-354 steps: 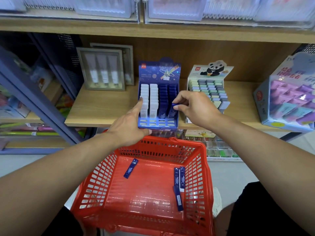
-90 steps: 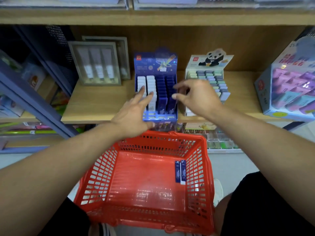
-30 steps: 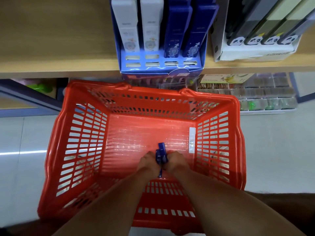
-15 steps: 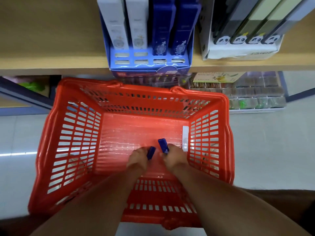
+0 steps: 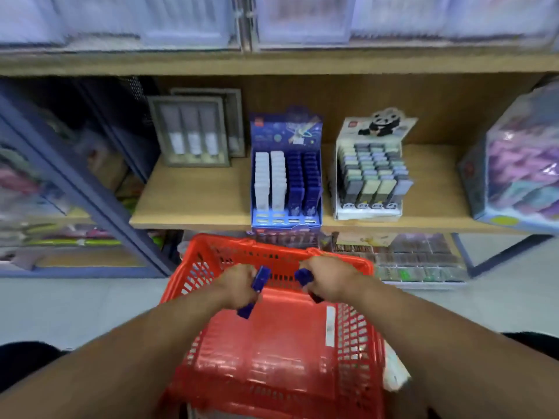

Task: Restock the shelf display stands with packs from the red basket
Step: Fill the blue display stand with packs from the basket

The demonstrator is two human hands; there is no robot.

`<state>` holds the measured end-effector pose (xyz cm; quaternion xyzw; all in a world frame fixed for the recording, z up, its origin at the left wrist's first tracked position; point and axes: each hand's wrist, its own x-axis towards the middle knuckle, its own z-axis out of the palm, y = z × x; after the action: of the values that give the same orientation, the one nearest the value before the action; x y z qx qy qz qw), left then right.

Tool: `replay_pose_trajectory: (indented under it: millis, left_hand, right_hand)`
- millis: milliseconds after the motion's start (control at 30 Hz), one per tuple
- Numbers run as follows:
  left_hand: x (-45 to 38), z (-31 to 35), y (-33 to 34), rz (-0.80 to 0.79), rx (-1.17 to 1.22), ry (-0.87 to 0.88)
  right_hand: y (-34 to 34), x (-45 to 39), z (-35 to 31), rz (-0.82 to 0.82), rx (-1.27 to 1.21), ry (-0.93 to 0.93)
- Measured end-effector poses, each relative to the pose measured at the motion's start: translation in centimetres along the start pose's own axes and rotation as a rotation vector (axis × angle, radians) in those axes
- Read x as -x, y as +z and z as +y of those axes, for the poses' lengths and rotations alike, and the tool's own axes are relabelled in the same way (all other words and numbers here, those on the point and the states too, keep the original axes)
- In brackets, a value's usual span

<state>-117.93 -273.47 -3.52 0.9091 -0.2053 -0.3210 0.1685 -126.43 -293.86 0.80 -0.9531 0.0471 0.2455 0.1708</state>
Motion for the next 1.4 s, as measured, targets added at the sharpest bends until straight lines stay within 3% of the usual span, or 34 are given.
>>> replay_pose_trajectory:
  millis: [133,267,433,533,700,933,1100,1400]
  left_hand:
    - [2.4,2.9,-6.1,0.039,0.063,0.182]
    - [4.4,4.7,-10.6,0.080,0.147,0.293]
    - [5.0,4.5,-11.8,0.245,0.342,0.304]
    - [4.0,4.2,-11.6,0.345,0.357,0.269]
    - [2.2,4.7,-10.7,0.370,0.332,0.349]
    - [1.0,3.1,-10.1,0.316,0.258,0.320]
    - [0.1,2.6,-10.3,0.290,0.334,0.331]
    - [-0.9,2.4,-9.8,0.268,0.392,0.357]
  right_hand:
    - [-7.8,2.4,-1.5,0.108,0.073,-0.079]
    - [-12.1,4.1,-1.8,0.245,-0.014,-0.160]
    - [-11.0,3.2,-1.7,0.338,-0.195,-0.152]
    - [-10.5,1.7,-2.3,0.372,-0.184,-0.161]
    - [-10.7,0.4,-2.1,0.533,-0.166,-0.181]
    - [-10.2,-0.7,-1.7,0.561,-0.203,-0.176]
    - [-10.3,-0.9,-1.2,0.576,-0.280,-0.106]
    - [-11.1,0.3,-1.7,0.501,-0.076,-0.155]
